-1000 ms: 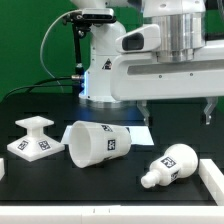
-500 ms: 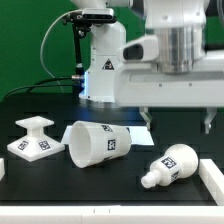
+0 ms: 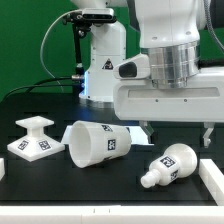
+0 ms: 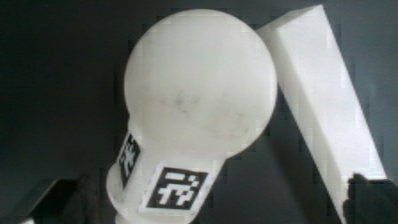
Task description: Assemble lamp
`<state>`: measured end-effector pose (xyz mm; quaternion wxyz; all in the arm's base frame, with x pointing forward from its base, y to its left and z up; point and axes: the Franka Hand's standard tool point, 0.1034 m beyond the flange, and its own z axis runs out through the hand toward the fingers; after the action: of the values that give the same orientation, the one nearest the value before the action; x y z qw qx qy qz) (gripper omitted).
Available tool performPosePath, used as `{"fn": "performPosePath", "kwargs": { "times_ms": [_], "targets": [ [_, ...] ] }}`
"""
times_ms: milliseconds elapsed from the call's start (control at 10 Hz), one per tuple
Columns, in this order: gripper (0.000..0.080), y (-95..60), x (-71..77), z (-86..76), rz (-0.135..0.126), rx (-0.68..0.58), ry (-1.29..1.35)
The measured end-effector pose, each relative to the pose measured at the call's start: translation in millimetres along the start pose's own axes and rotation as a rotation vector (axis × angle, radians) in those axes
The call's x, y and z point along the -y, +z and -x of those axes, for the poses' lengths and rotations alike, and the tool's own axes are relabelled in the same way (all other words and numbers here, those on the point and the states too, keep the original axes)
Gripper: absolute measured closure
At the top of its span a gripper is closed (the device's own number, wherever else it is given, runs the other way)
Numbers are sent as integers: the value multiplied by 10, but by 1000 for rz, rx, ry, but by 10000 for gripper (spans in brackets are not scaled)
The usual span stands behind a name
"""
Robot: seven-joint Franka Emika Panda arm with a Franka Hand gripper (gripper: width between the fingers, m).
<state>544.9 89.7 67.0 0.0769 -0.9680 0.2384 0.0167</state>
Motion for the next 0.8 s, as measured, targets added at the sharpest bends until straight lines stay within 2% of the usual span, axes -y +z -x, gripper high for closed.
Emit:
{"fn": "performPosePath", "kwargs": {
  "times_ms": [100,200,300,800],
  "targets": [
    [100,28,-23,26,3,6,35],
    [100,108,-83,108,16,22,99],
    [100,176,-69,198,27,30,168],
    [100,376,-126,183,37,32,191]
  ]
}}
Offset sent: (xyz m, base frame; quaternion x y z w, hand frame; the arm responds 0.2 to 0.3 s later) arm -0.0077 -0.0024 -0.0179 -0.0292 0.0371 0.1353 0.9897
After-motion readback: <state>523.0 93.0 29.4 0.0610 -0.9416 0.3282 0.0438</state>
